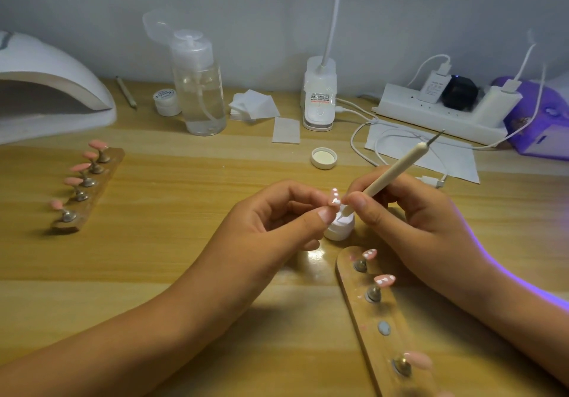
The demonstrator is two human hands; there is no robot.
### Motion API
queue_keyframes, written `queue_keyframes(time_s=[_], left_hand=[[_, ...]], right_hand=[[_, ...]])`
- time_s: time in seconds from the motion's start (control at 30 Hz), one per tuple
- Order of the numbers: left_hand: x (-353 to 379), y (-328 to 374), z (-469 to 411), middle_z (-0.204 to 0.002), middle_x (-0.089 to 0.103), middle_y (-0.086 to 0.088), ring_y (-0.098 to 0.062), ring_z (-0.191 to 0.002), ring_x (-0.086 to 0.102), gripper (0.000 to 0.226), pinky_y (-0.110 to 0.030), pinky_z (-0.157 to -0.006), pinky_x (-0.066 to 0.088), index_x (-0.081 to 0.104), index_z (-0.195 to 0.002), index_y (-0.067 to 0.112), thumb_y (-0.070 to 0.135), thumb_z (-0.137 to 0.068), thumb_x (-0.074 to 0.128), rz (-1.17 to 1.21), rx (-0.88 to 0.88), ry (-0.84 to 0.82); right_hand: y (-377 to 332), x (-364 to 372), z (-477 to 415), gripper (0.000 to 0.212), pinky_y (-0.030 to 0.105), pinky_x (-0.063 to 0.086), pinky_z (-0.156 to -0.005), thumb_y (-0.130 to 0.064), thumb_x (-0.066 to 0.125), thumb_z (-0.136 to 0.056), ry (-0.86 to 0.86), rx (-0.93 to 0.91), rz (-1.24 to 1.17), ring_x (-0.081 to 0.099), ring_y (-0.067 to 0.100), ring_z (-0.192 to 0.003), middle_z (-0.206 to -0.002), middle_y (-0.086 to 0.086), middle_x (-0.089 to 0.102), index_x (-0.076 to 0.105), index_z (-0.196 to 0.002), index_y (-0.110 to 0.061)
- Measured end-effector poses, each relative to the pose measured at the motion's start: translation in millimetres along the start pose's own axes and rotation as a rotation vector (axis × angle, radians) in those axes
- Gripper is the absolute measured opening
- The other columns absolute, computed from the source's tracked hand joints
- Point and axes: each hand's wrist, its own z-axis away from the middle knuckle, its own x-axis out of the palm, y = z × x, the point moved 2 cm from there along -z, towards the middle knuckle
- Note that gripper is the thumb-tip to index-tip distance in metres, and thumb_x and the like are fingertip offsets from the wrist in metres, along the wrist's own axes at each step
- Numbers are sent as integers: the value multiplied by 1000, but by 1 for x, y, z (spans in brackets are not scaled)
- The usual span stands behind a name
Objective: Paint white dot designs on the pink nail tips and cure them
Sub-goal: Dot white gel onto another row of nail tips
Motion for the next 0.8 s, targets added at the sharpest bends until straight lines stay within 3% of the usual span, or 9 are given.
queue_keyframes(time_s=[0.2,0.33,0.43,0.57,0.8], left_hand=[[4,0,2,-80,71,13,3,-71,62,10,-10,-66,47,73,-82,29,21,-78,68,-52,18,-53],[5,-1,1,-84,72,12,3,-75,63,9,-7,-68,46,72,-82,26,18,-77,70,-55,31,-64],[5,-1,1,-82,72,12,2,-75,62,8,-8,-67,45,72,-81,26,19,-77,70,-76,30,-71],[4,-1,1,-81,71,12,1,-75,61,6,-9,-68,45,72,-81,23,20,-77,69,-81,18,-71],[5,0,2,-77,70,12,2,-70,59,5,-9,-66,44,73,-79,26,22,-75,72,-87,8,-79]], right_hand=[[-3,-8,-3,9,12,46,-70,-29,62,-87,144,48,-202,60,2,-75,-78,-5,65,67,-90,-21],[0,-14,-2,13,25,52,-75,-25,75,-75,222,120,-518,57,6,-71,-71,-7,58,62,-76,-27],[0,-12,-2,23,28,55,-71,-14,75,-71,136,165,-719,51,6,-58,-61,-4,50,55,-67,-22],[-8,-9,0,17,32,57,-71,-14,62,-77,25,126,-802,47,8,-56,-59,-1,47,52,-65,-19],[-11,-6,2,17,26,54,-69,-13,61,-79,-46,87,-753,48,7,-56,-62,-2,51,52,-67,-20]])
